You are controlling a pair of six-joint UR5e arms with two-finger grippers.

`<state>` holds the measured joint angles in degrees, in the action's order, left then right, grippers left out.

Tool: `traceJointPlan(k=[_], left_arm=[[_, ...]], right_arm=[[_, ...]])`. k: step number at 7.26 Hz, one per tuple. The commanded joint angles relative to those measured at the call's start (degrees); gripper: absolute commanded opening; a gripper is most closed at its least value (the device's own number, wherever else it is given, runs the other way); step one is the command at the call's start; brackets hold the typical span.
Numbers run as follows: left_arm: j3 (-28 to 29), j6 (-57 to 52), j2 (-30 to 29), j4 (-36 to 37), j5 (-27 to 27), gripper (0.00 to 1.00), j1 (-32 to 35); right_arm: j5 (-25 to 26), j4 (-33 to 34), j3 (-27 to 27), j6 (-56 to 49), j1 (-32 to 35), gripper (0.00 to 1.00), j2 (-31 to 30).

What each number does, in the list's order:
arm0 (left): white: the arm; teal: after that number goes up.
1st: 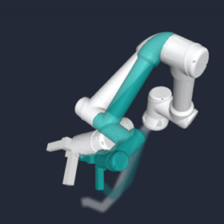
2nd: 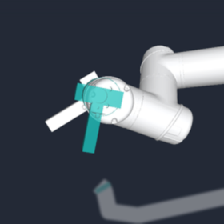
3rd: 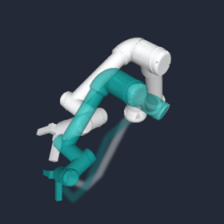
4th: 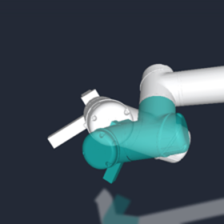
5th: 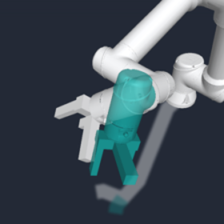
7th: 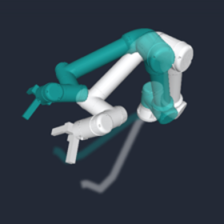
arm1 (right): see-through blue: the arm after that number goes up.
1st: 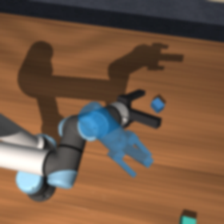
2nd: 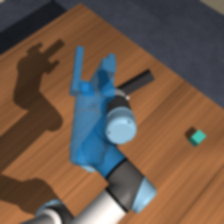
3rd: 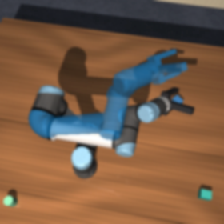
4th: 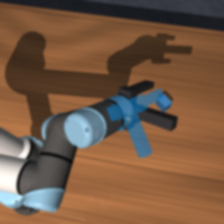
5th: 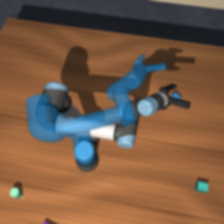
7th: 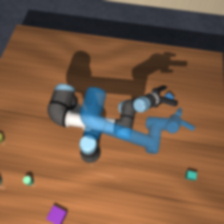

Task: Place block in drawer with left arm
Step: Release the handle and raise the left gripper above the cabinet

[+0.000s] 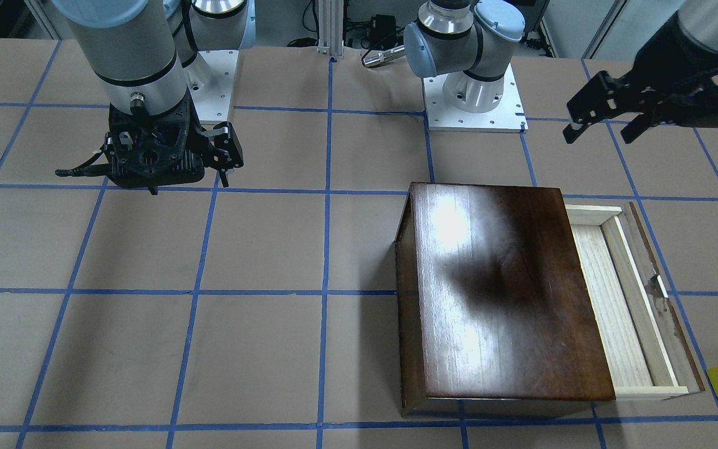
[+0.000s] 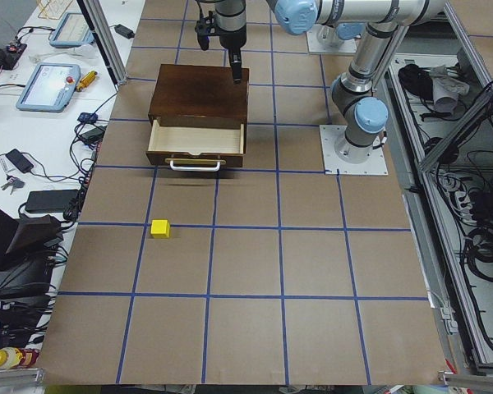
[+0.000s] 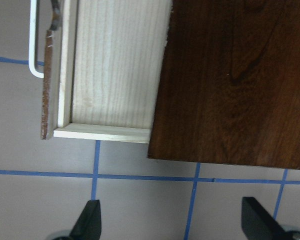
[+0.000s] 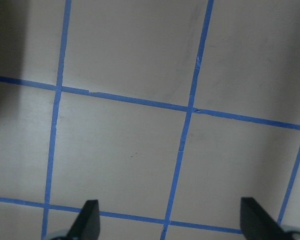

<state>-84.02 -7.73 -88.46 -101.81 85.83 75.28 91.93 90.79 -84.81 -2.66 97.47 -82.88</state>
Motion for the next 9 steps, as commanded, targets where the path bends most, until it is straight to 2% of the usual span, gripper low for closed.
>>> traceJointPlan(k=[1, 3, 5, 9], left_arm=[[-0.53, 9.56, -0.75, 1.79, 3.12, 1.0, 10.29], [-2.27, 9.06, -1.45, 8.78, 3.2, 1.0, 12.7], [-3.52, 8.88, -1.45, 12.59, 3.12, 1.0, 12.88], [-2.91, 7.66, -0.75, 12.26, 3.55, 1.0, 11.92]], right_arm=[[0.0, 0.0, 0.0, 0.02, 0.0, 1.0, 0.0], [-0.09, 0.0, 0.0, -0.07, 0.0, 1.0, 0.0], [0.0, 0.0, 0.0, -0.07, 0.0, 1.0, 0.0], [0.0, 0.0, 0.0, 0.02, 0.0, 1.0, 0.0]])
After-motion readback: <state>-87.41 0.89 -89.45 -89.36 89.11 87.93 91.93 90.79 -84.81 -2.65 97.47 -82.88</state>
